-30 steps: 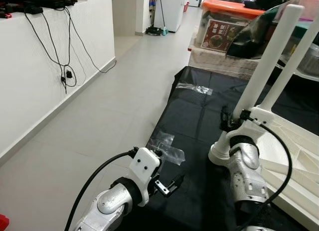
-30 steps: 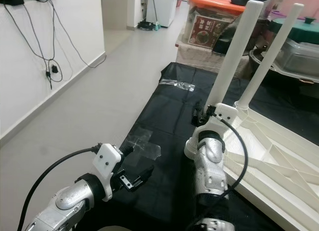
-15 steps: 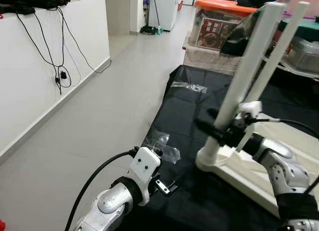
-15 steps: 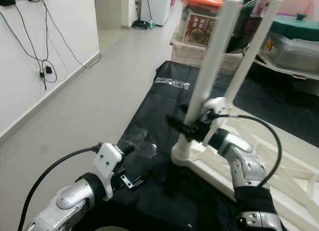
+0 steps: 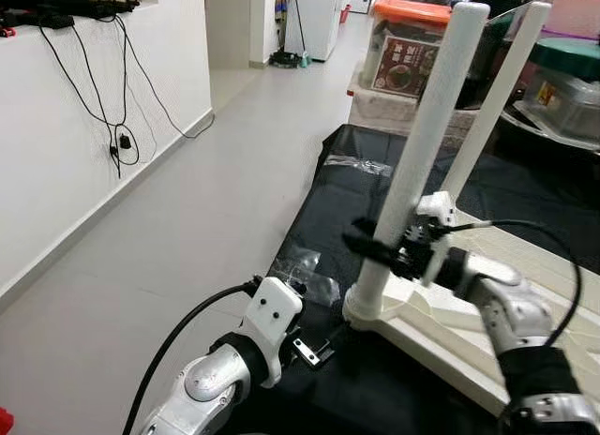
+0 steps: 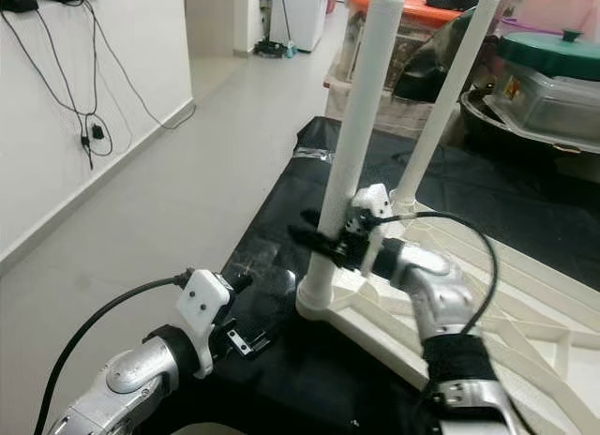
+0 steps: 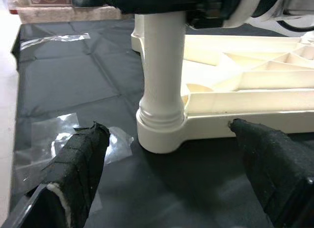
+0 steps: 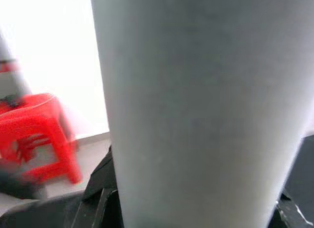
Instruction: Building children table
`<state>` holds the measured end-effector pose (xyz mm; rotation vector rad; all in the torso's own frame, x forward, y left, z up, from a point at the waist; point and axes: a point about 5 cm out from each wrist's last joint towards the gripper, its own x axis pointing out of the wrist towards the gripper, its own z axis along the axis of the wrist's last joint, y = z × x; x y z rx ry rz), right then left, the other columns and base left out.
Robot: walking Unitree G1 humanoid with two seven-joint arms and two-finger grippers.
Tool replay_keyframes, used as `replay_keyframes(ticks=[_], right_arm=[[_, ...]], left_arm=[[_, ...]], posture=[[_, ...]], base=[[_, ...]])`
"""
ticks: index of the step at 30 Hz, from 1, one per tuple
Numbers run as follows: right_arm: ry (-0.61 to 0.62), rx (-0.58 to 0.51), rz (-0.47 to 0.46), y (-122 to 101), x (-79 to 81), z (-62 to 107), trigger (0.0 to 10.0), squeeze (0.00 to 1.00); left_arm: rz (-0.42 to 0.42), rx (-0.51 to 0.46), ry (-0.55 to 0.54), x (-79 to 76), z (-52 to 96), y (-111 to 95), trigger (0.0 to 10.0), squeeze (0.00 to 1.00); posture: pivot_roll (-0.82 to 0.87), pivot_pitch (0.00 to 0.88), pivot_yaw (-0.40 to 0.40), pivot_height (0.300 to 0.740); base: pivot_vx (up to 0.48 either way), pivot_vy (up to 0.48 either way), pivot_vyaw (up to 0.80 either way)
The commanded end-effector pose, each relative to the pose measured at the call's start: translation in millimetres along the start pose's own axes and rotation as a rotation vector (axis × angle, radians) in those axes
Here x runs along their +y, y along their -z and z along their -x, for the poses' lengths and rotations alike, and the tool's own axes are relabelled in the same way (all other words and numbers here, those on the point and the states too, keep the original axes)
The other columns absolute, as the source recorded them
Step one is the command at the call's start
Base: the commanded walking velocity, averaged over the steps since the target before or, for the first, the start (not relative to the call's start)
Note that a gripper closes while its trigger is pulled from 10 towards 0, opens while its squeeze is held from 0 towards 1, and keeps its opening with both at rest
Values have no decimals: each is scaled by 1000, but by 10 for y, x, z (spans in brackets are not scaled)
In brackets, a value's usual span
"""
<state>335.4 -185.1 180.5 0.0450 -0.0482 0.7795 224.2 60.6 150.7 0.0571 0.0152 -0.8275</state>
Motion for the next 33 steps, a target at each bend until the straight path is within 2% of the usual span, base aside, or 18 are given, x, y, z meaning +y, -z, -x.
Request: replay_keyframes(ticks=[1,2,4,5,7,9,10,17,18,20,21,23,24,26,27,29,30,33], right_arm=[[329,-10,-40,72,-190,65,0,0],[329,-10,-40,72,-190,65,0,0],[776,5,-74,215,-325,188,0,0],[776,5,-74,215,-325,188,0,0],[1152,7,-84,329,-307,420,0,0],[1266,1,-88,356,-274,511,0,0],[1437,-30,-76,354,-220,643,0,0],[1486,-69,-82,299,-109,533,0,0],[1391,-77,-76,277,-78,372,9176,0],[1391,-77,-76,277,-78,372,9176,0],[1341,-90,-81,271,-56,306,10000,1000],[1287,-114,-93,253,-54,254,10000,1000],[1250,-141,-85,213,-68,247,10000,361],[1250,-141,-85,213,-68,247,10000,361],[1162,-179,-97,162,-99,229,10000,0],[831,-165,-117,104,-121,127,10000,0],[831,-165,-117,104,-121,127,10000,0],[589,-112,-104,87,-100,115,10000,0]], left_arm=[[-3,-1,4,-1,2,5,10000,0],[-3,-1,4,-1,2,5,10000,0],[-2,1,4,6,3,8,10000,0],[-2,1,4,6,3,8,10000,0],[-2,0,5,3,-3,8,10000,0],[-3,-1,5,2,-6,7,10000,0],[-4,-1,6,-3,-9,8,10000,0],[-4,-2,5,-8,-13,8,10000,0],[-3,-3,1,0,-11,6,10000,0],[-3,-3,1,0,-11,6,10000,0],[-3,-3,0,0,-9,8,10000,0],[-2,-3,-2,2,-7,10,10000,0],[-1,-3,-4,2,-4,12,10000,0],[-1,-3,-4,2,-4,12,10000,0],[0,-2,-6,2,0,17,10000,0],[3,-1,-9,4,5,24,10000,0],[3,-1,-9,4,5,24,10000,0],[7,0,-11,6,7,30,10000,0]], posture=[[205,0,-96,740],[205,0,-96,740],[203,0,-92,740],[203,0,-92,740],[203,0,-92,740],[203,0,-92,740],[206,0,-95,740],[203,0,-99,740],[203,0,-99,740],[203,0,-99,740],[202,0,-100,740],[202,0,-100,740],[201,0,-99,740],[201,0,-99,740],[202,0,-102,740],[196,0,-96,740],[196,0,-96,740],[194,0,-93,740]], base=[[0,0,0],[0,0,0],[0,0,0],[0,0,0],[0,0,0],[0,0,0],[0,0,0],[0,0,0],[0,0,0],[0,0,0],[0,0,0],[0,0,0],[0,0,0],[0,0,0],[0,0,0],[0,0,0],[0,0,0],[0,0,0]])
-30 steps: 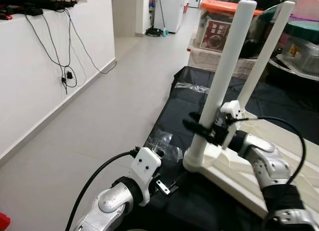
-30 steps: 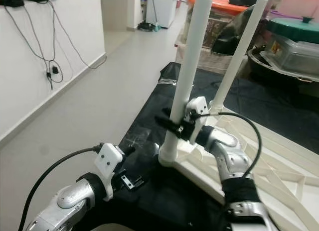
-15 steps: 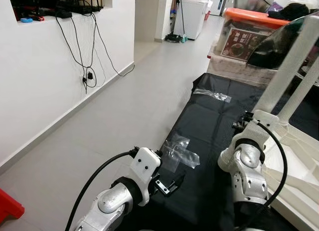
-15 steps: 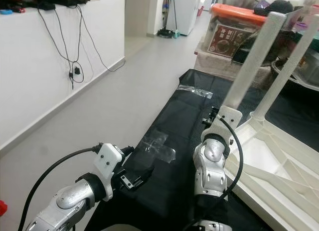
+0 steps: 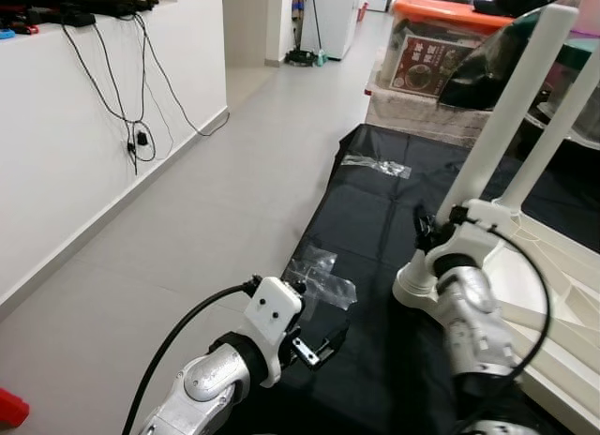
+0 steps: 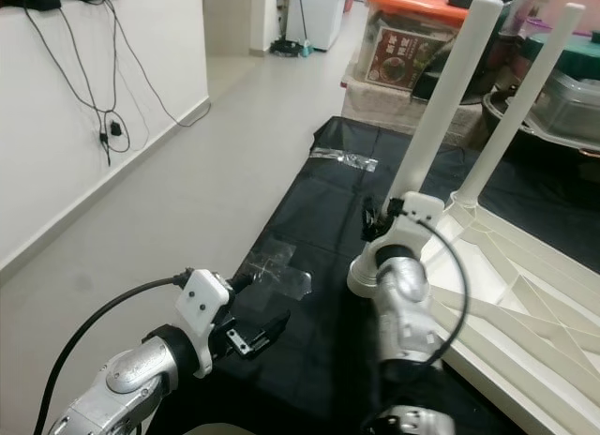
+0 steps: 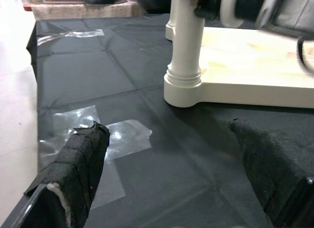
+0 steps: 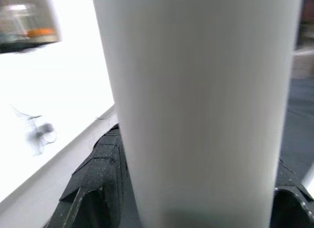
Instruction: Building children table
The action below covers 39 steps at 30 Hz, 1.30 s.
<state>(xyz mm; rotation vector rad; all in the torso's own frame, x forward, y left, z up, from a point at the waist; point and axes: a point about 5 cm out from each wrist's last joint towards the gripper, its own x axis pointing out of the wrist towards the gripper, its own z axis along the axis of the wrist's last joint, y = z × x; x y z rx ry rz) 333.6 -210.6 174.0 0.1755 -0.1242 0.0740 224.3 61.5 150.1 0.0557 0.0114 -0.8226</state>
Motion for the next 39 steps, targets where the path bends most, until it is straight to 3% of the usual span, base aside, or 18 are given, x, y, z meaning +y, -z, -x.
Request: replay_keyframes(ticks=[1,4,5,6,14,15,16,19,24,25,28,29,30,32,33,34,35,39], right_arm=[[-243,67,-13,28,102,26,10000,0],[-517,117,-1,-40,138,115,10000,0],[-517,117,-1,-40,138,115,10000,0],[-672,147,5,-68,187,175,10000,0],[-1019,268,38,-36,333,241,10000,0],[-1023,298,66,19,347,224,4039,0],[-1029,347,94,101,354,211,0,0],[-1030,363,109,138,357,218,0,0],[-907,321,124,233,372,161,0,0],[-664,231,111,228,328,27,0,0],[-577,193,108,217,307,-16,0,0],[-361,137,72,188,228,-103,0,0],[-361,137,72,188,228,-103,0,0],[-72,97,86,147,93,-168,0,0],[-72,97,86,147,93,-168,0,0],[291,54,100,76,-100,-101,0,0],[291,54,100,76,-100,-101,0,0],[574,24,55,71,-152,73,0,0]], left_arm=[[8,4,-7,1,1,27,10000,0],[10,5,-9,-1,-1,34,10000,0],[10,5,-9,-1,-1,34,10000,0],[12,5,-10,-1,-1,40,10000,0],[14,5,-15,-2,-1,44,10000,0],[14,5,-15,-2,-1,45,10000,0],[14,5,-15,-2,1,46,10000,0],[14,5,-15,-4,2,43,10000,0],[12,3,-14,-3,8,34,10000,0],[12,3,-13,1,8,27,10000,0],[12,3,-12,2,8,25,10000,0],[15,2,-8,2,6,22,10000,0],[15,2,-8,2,6,22,10000,0],[7,1,-7,7,4,16,10000,0],[7,1,-7,7,4,16,10000,0],[7,2,-2,-4,-5,13,10000,0],[7,2,-2,-4,-5,13,10000,0],[12,3,2,-16,-7,14,10000,0]], posture=[[191,0,-90,740],[193,0,-91,740],[193,0,-91,740],[197,0,-94,740],[204,0,-102,740],[204,0,-102,740],[204,0,-102,740],[206,0,-105,740],[203,0,-99,740],[198,0,-98,740],[198,0,-98,740],[196,0,-95,740],[196,0,-95,740],[186,0,-88,740],[186,0,-88,740],[180,0,-86,740],[180,0,-86,740],[184,0,-90,740]], base=[[0,0,0],[0,0,0],[0,0,0],[0,0,0],[0,0,0],[0,0,0],[0,0,0],[0,0,0],[0,0,0],[0,0,0],[0,0,0],[0,0,0],[0,0,0],[0,0,0],[0,0,0],[0,0,0],[0,0,0],[0,0,0]])
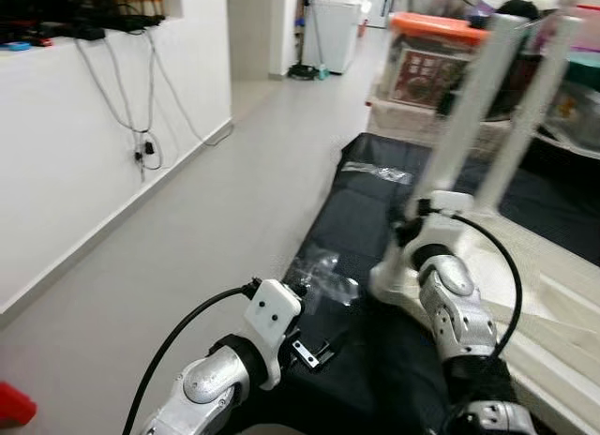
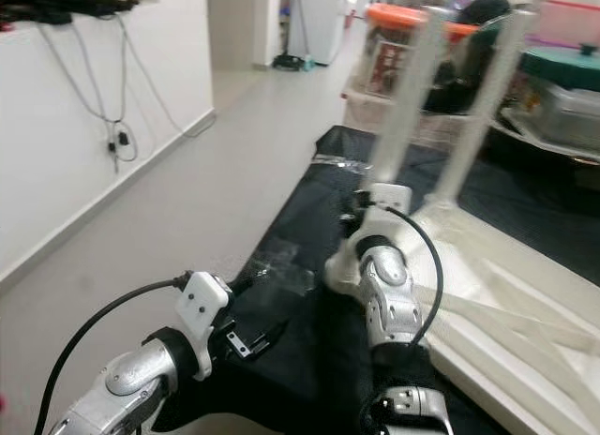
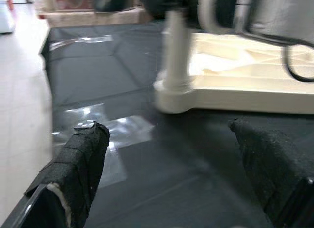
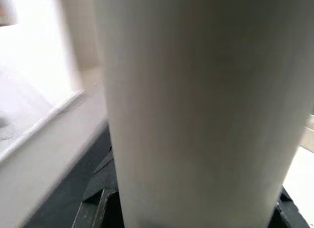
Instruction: Building children table
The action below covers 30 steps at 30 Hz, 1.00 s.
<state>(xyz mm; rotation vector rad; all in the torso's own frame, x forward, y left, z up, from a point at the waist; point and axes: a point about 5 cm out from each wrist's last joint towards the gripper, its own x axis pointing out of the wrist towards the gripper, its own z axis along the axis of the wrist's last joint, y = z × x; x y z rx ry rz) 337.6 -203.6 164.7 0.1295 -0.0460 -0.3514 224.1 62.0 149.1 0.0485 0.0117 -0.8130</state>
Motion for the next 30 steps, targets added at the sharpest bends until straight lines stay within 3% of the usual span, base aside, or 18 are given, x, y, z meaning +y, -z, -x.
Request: replay_keyframes(ticks=[1,2,3,5,6,7,10,13,14,16,18,22,26,28,29,30], right_arm=[[147,-8,-18,-20,-229,13,0,0],[204,-2,-41,2,-217,65,0,0],[211,3,-72,22,-143,92,3804,0],[173,5,-92,33,7,99,3804,0],[78,-18,-100,14,141,95,10000,1000],[78,-18,-100,14,141,95,10000,1000],[-96,-60,-123,-16,363,115,10000,1000],[-130,-75,-107,-29,399,125,10000,1000],[-236,-68,-130,-26,439,132,10000,0],[-485,-97,-86,-24,478,186,10000,0],[-544,-103,-69,-20,485,206,10000,0],[-1014,33,-77,-69,381,323,10000,0],[-1132,62,-49,-121,359,326,10000,0],[-1308,90,2,-189,349,332,10000,0],[-1308,90,2,-189,349,332,10000,0],[-1397,113,34,-208,360,338,10000,0]], left_arm=[[6,5,11,-18,-12,3,10000,0],[5,5,12,-19,-12,2,10000,0],[4,5,12,-20,-12,1,10000,0],[3,5,13,-19,-11,1,10000,0],[3,5,13,-20,-12,0,10000,0],[3,5,13,-20,-12,0,10000,0],[2,5,14,-23,-13,-1,10000,0],[1,5,15,-24,-14,-1,10000,0],[1,4,16,-24,-13,-1,10000,0],[0,3,17,-28,-17,-3,10000,0],[-1,3,18,-28,-18,-3,10000,0],[-6,0,23,-32,-24,-8,10000,0],[-6,0,24,-32,-29,-6,10000,0],[-8,0,25,-31,-35,-3,10000,0],[-8,0,25,-31,-35,-3,10000,0],[-10,-1,26,-31,-38,-2,10000,0]], posture=[[184,0,-90,740],[187,0,-94,740],[187,0,-94,740],[187,0,-94,740],[188,0,-91,740],[188,0,-91,740],[189,0,-94,740],[189,0,-94,740],[189,0,-94,740],[188,0,-93,740],[188,0,-93,740],[184,0,-88,740],[183,0,-87,740],[188,0,-92,740],[188,0,-92,740],[193,0,-93,740]], base=[[0,0,0],[0,0,0],[0,0,0],[0,0,0],[0,0,0],[0,0,0],[0,0,0],[0,0,0],[0,0,0],[0,0,0],[0,0,0],[0,0,0],[0,0,0],[0,0,0],[0,0,0],[0,0,0]])
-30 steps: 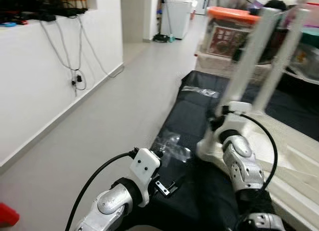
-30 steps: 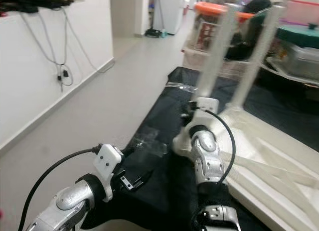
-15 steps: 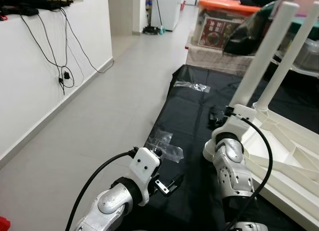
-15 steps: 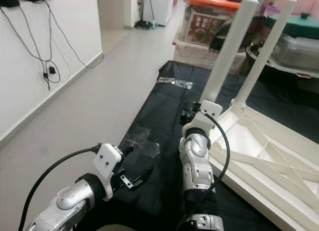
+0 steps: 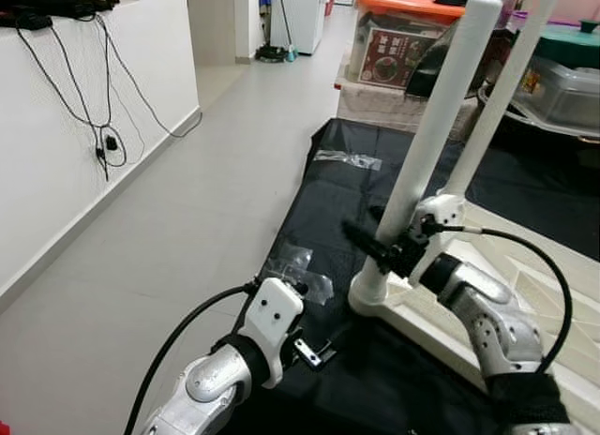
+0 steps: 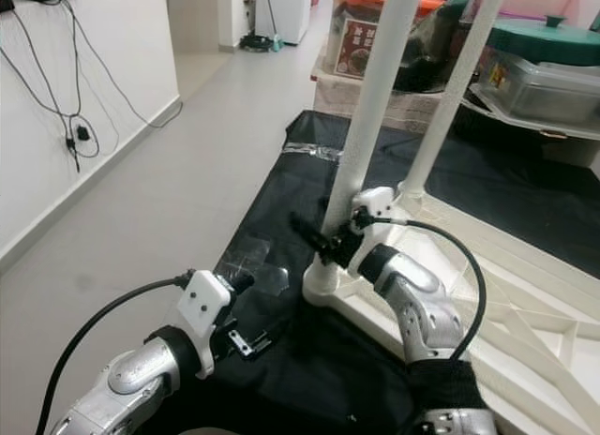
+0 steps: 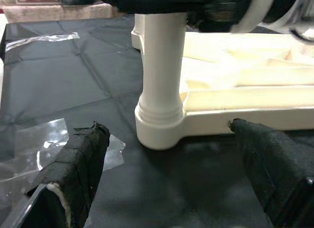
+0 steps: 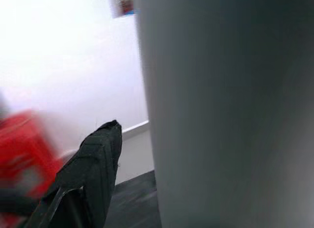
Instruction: Building children table
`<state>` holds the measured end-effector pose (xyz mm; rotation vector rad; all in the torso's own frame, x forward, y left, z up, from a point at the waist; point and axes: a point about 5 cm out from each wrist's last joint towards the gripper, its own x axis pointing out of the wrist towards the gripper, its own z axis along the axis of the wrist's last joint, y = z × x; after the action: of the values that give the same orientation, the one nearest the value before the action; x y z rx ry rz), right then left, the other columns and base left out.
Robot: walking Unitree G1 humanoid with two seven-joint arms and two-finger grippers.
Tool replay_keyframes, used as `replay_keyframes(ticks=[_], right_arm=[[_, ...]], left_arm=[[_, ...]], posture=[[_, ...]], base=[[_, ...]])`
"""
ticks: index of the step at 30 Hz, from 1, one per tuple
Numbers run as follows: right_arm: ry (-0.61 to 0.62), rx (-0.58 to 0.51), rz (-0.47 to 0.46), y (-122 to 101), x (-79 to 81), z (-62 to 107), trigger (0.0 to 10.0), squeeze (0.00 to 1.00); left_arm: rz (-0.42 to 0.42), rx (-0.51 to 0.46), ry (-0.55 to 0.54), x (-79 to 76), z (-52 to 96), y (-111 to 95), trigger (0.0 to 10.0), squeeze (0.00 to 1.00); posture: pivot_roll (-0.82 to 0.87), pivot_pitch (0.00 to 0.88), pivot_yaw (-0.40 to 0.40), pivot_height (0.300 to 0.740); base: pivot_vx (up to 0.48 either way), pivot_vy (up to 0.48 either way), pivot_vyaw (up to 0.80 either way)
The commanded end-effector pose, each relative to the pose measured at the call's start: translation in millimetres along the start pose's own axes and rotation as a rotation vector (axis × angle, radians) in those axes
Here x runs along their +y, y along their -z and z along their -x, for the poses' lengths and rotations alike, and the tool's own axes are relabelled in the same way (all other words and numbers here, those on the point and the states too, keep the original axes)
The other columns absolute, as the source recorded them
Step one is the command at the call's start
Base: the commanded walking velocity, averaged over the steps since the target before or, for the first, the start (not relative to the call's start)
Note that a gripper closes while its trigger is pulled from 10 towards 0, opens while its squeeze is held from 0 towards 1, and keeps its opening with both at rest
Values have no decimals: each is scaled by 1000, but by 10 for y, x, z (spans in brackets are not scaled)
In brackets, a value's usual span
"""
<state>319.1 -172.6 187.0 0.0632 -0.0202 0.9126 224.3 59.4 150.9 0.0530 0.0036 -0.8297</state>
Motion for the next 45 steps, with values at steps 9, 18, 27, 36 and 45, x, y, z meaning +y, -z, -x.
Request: replay_keyframes(ticks=[9,18,27,36,45], right_arm=[[-330,137,17,65,146,-130,0,0],[103,94,38,236,-76,-192,0,0],[1147,-30,-10,255,-425,157,0,0],[1403,-147,-194,335,-141,-11,7059,0],[1147,-224,-102,251,-60,-220,10000,0]], left_arm=[[-4,6,10,-13,-16,22,10000,0],[-1,10,9,-10,-5,37,10000,0],[-2,13,9,-11,5,41,10000,0],[-4,11,7,-6,3,32,10000,0],[-2,10,-1,3,6,34,10000,0]], posture=[[198,0,-96,740],[195,0,-95,740],[188,0,-88,740],[195,0,-92,740],[196,0,-97,740]], base=[[0,0,0],[0,0,0],[0,0,0],[0,0,0],[0,0,0]])
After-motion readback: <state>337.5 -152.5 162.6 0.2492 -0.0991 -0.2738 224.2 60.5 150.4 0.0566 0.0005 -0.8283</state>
